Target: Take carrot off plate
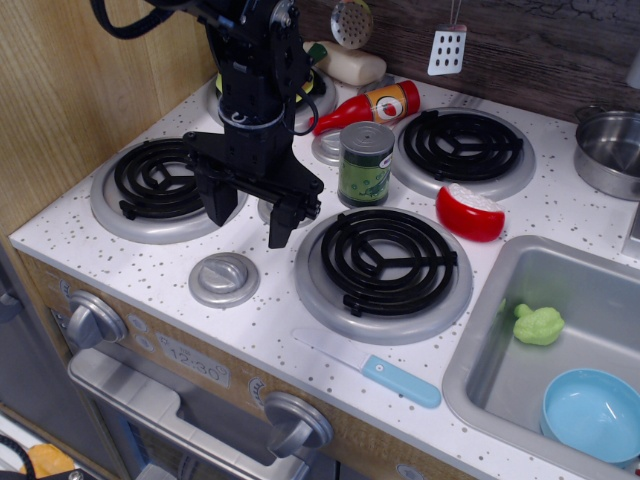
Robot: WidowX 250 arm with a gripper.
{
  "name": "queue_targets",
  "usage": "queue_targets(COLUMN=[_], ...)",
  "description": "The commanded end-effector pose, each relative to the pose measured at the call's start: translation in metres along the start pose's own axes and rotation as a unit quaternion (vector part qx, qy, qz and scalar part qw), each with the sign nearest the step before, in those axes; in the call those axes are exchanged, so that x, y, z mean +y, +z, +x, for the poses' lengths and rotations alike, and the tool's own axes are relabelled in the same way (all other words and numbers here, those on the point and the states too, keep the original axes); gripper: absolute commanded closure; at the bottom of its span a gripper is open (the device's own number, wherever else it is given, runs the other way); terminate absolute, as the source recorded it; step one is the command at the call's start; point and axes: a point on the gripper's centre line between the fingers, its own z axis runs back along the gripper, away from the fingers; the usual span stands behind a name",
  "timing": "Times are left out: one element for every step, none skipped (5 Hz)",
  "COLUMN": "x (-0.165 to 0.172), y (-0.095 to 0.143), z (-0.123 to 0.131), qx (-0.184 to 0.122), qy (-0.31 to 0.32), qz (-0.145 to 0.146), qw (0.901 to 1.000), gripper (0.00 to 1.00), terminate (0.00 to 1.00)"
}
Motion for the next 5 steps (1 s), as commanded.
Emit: queue_targets(x=[0.000,0.026,0.047,0.061,0.077], y=[0.000,0.006,0.019,0.026,0.031], z=[0.000,0.034,0.074,0.113,0.146], qx=[0.000,-0.017,-0.057,-0.108,-0.163], qy=[0.000,-0.043,-0.075,-0.091,-0.119], qz=[0.000,0.020,0.056,0.083,0.100], qw=[1.0000,0.9987,0.9940,0.9865,0.9743], gripper=[0.00,0.00,0.00,0.00,0.00], terminate=[0.00,0.00,0.00,0.00,0.00])
